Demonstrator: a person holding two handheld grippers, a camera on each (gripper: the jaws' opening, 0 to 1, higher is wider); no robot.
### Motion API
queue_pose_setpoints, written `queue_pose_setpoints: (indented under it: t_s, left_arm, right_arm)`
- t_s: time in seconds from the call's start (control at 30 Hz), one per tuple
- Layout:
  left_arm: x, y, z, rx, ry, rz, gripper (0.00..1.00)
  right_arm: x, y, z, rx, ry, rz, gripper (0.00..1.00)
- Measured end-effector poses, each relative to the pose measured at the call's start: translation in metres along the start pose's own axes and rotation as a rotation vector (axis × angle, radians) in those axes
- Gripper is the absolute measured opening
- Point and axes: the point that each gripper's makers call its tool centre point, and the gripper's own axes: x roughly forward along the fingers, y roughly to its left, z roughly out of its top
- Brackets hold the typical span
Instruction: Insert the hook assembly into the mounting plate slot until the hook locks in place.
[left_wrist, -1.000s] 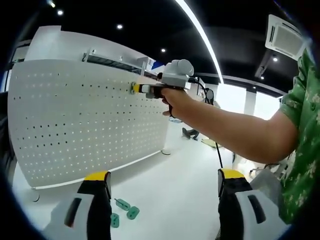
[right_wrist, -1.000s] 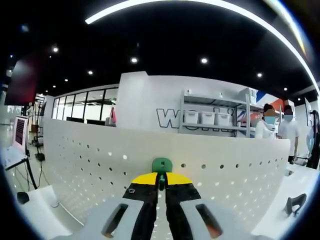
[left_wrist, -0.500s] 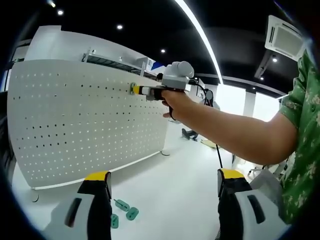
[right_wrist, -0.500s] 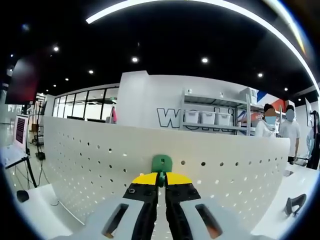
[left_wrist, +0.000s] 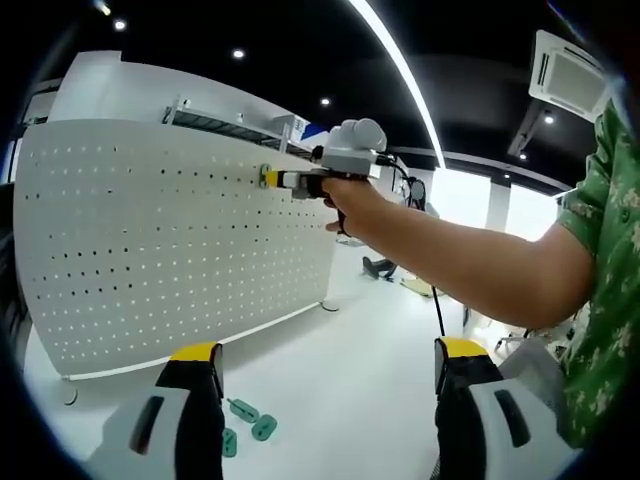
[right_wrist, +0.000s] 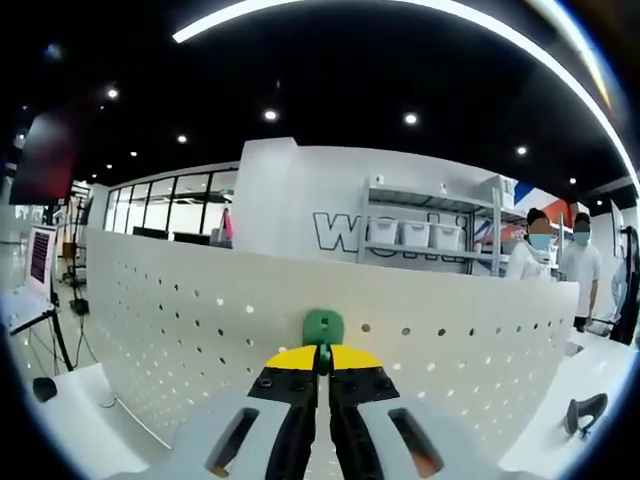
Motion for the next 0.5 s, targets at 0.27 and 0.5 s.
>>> queue_pose_setpoints:
  t_s: [0.27, 0.5]
  left_arm:
    - [-0.0006, -0.0006, 0.0003, 0.001, -0.001, 0.0, 0.89]
    - [-0.0004, -0.001, -0.0001, 0.001, 0.002, 0.0, 0.89]
  right_arm:
    - [0.0012, 0.0002, -0.0022, -0.028, 0.038, -0.003, 0.01]
    - [0.0004, 0.0012, -0.0032, -0.061, 0.063, 0.005, 0.01]
